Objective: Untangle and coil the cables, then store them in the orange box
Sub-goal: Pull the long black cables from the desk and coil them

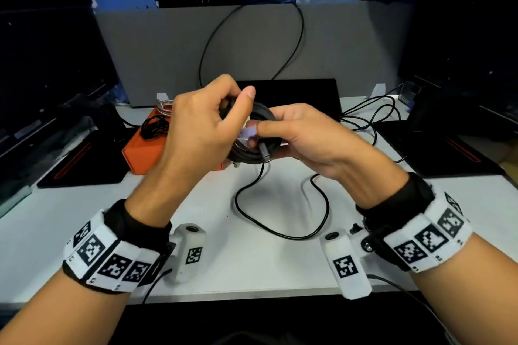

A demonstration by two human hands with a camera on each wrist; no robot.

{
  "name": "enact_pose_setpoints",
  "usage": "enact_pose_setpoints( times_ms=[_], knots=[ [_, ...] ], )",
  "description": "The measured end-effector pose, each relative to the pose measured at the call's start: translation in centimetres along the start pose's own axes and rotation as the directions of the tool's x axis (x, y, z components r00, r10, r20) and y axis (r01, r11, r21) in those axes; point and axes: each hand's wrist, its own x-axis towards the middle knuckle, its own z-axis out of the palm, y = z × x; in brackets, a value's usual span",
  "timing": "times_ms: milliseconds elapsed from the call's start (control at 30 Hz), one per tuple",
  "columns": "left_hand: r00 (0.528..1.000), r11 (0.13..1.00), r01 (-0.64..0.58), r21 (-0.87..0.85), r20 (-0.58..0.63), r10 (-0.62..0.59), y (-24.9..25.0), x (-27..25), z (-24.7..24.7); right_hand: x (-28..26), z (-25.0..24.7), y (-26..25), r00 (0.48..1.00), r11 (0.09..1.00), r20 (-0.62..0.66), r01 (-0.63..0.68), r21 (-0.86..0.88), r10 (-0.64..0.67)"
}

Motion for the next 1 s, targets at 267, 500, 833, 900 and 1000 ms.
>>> enact_pose_setpoints(
  times_ms=[267,500,833,900,1000],
  knots=[
    [0.974,0.989,-0.116,-0.093,0.186,0.132,-0.4,0.5,-1.5,-0.4,-0.6,-0.3,0.975,0.959,0.223,-0.082,0.271,0.02],
    [0.968,0.973,-0.172,0.151,0.211,0.139,-0.5,0.6,-1.3,-0.2,-0.4,-0.6,0.992,0.99,0.125,-0.045,0.132,0.028],
    [0.917,0.998,-0.004,-0.067,0.398,0.03,-0.8,1.0,-2.1,-1.0,-2.5,-1.7,0.995,0.975,0.032,0.096,-0.201,-0.091],
    [0.838,0.993,-0.011,-0.116,0.54,0.072,-1.1,0.9,-2.5,-0.8,-3.4,-1.8,0.994,0.958,-0.008,0.101,-0.27,-0.107],
    [0.755,0.994,-0.101,-0.03,0.648,0.097,-1.3,0.6,-1.9,-0.5,-4.2,-1.6,0.994,0.931,-0.016,0.095,-0.353,-0.108]
  ],
)
